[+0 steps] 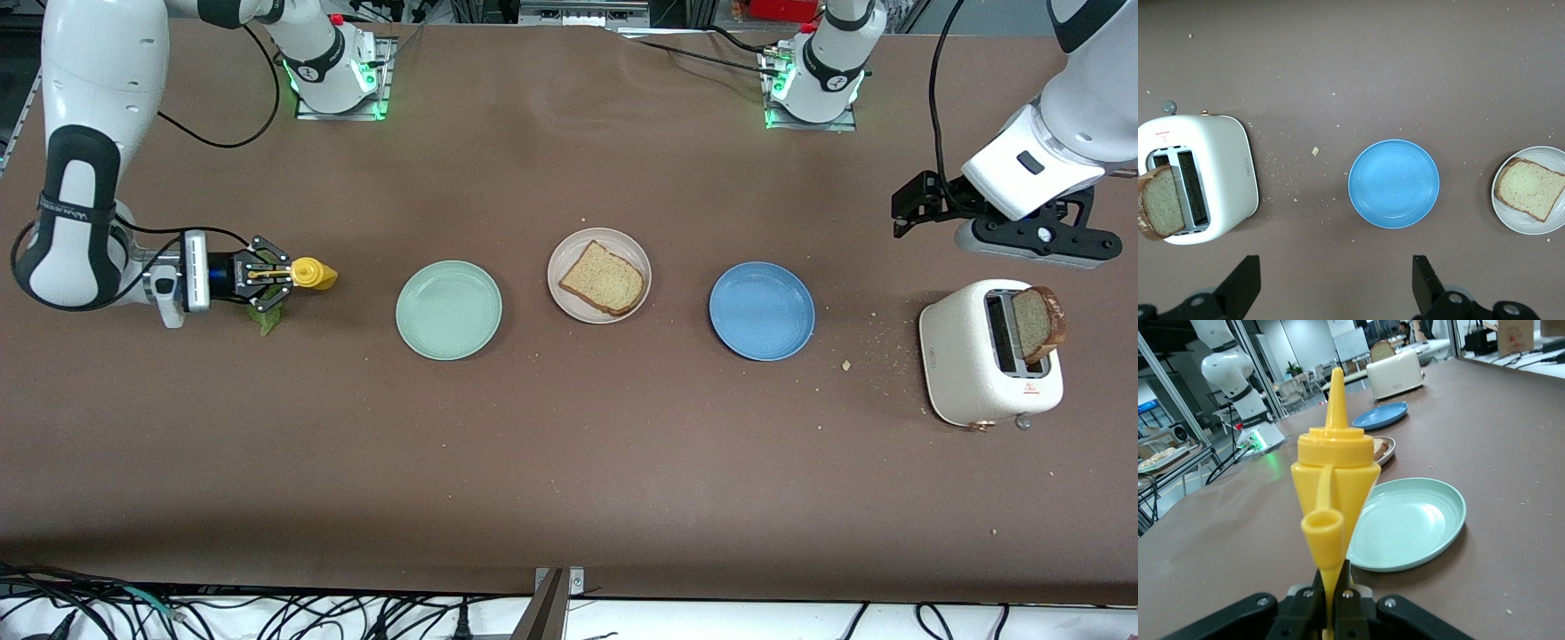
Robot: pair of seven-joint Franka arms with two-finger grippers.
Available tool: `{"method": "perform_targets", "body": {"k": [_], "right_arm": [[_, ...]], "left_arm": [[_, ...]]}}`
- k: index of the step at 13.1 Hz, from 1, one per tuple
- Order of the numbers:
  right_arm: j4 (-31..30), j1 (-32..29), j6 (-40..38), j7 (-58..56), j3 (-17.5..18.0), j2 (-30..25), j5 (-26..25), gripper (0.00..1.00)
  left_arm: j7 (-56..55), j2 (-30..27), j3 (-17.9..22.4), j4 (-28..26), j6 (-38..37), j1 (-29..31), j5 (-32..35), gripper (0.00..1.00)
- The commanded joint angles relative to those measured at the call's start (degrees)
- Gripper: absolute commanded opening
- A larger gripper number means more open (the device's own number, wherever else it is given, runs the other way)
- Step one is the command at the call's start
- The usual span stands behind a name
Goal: Make sandwich in beige plate with both arms
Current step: 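Return the yellow bottle beside the lettuce with the right gripper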
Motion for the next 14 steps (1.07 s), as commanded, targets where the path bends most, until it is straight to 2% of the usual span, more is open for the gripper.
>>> {"method": "perform_targets", "body": {"k": [1, 2, 8, 9, 11, 12, 14], "right_arm": [[1.0, -5.4, -2.1, -4.2, 5.2, 2.6, 2.3, 0.00], [1.2, -6.5, -1.9, -5.3, 6.4, 3.2, 2.3, 0.00], [2.8, -8.6, -2.4, -11.0, 7.1, 6.4, 2.5, 0.00], [3.1, -10.2, -2.4, -11.1, 8.2, 6.7, 2.5, 0.00], [3.5, -15.2, -2.7, -11.0, 13.9, 7.7, 2.5, 0.00], [4.3, -16.7, -2.3, -11.0, 15.6, 8.3, 2.4, 0.00], [5.7, -17.4, -2.8, -11.1, 15.8, 9.7, 2.3, 0.00]], "left_arm": [[-0.7, 1.2, 0.0, 1.4, -0.9, -0.2, -0.3, 1.00], [-0.7, 1.2, -0.1, 1.4, -0.9, -0.2, -0.3, 1.00], [-0.7, 1.0, 0.1, 1.4, -0.9, 0.4, -0.3, 1.00], [-0.7, 1.0, 0.1, 1.4, -0.9, 0.4, -0.3, 1.00], [-0.6, 1.1, 0.1, 1.4, -0.9, 0.9, -0.3, 1.00], [-0.5, 1.1, 0.1, 1.4, -0.9, 1.0, -0.3, 1.00], [-0.3, 1.0, 0.1, 1.4, -0.9, 1.0, -0.3, 1.00]]}}
